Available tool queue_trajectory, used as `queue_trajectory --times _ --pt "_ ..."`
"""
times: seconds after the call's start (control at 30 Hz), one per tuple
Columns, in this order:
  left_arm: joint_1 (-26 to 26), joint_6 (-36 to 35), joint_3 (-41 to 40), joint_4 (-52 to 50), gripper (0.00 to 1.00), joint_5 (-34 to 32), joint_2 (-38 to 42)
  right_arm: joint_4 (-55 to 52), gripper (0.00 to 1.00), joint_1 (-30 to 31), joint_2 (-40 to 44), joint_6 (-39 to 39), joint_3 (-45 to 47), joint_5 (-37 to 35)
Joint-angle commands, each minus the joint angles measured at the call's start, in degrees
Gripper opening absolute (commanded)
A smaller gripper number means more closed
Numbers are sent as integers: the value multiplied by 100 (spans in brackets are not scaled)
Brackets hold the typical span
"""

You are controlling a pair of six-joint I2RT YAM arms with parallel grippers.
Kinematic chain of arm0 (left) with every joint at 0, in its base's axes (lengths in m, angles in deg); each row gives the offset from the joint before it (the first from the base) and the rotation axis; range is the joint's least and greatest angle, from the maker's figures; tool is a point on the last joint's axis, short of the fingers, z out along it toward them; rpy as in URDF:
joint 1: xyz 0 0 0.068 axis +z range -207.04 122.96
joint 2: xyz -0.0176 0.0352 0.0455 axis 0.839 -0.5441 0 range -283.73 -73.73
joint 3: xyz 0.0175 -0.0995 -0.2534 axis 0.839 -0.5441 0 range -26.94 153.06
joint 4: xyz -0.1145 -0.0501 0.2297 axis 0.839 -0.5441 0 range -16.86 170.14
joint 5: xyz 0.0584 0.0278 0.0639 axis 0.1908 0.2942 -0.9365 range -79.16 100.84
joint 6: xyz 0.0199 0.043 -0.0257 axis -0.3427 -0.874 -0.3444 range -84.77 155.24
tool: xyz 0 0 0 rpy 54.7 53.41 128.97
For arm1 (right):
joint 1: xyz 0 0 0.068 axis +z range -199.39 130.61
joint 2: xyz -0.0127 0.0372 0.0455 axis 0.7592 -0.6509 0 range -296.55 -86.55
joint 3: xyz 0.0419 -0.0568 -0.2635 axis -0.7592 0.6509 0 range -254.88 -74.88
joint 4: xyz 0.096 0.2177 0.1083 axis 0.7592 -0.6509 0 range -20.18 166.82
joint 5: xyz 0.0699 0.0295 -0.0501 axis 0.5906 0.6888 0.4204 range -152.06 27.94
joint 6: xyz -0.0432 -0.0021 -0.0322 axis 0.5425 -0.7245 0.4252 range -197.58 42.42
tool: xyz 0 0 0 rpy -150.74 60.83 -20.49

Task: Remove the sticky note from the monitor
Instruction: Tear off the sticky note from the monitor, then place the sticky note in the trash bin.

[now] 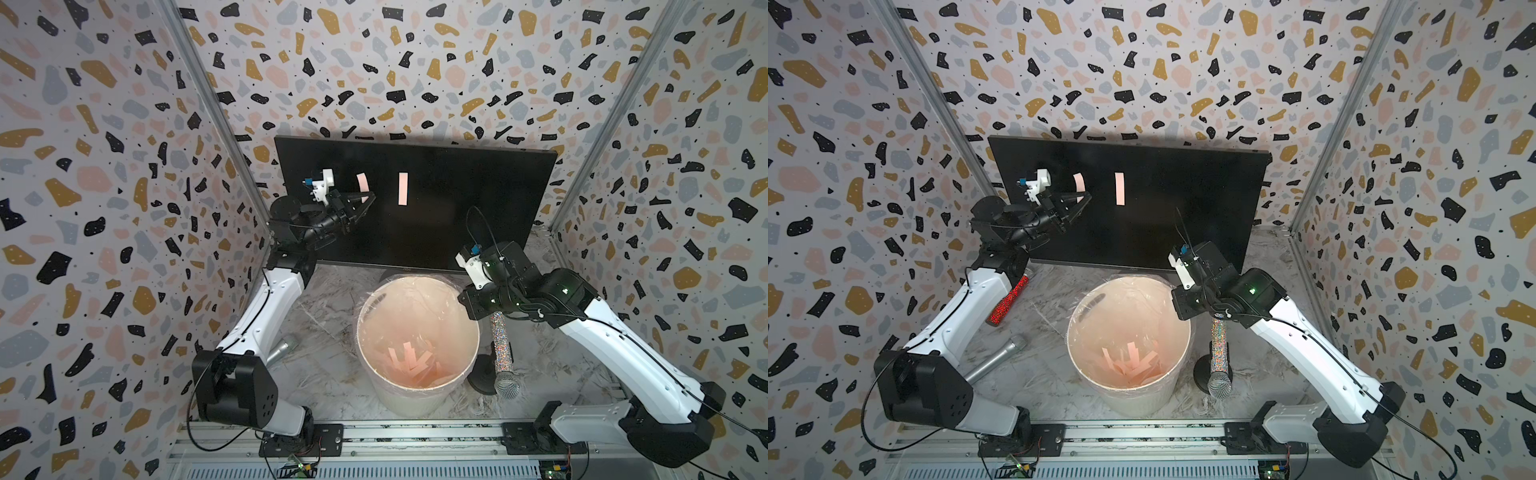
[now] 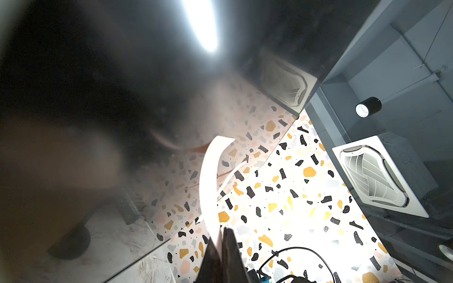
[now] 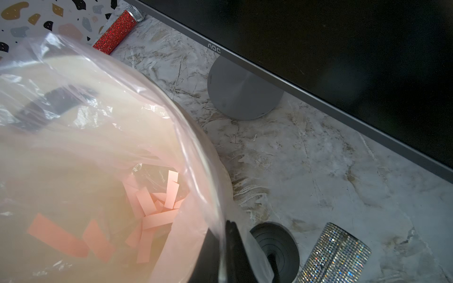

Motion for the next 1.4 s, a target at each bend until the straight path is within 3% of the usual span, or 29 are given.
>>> queue_trajectory --times 0.0,0.57,0.97,1.37 --pt "39 -111 -94 187 0 124 251 236 2 -19 215 -186 -63 18" --pt "39 -353 -416 -204 0 303 815 254 2 -16 224 -231 -45 -12" --pt "27 -1636 142 -2504 0 706 1814 273 2 -16 249 -241 6 -68" --pt "-172 -1903 224 -3273 0 862 2424 272 2 -15 277 -223 -1 -165"
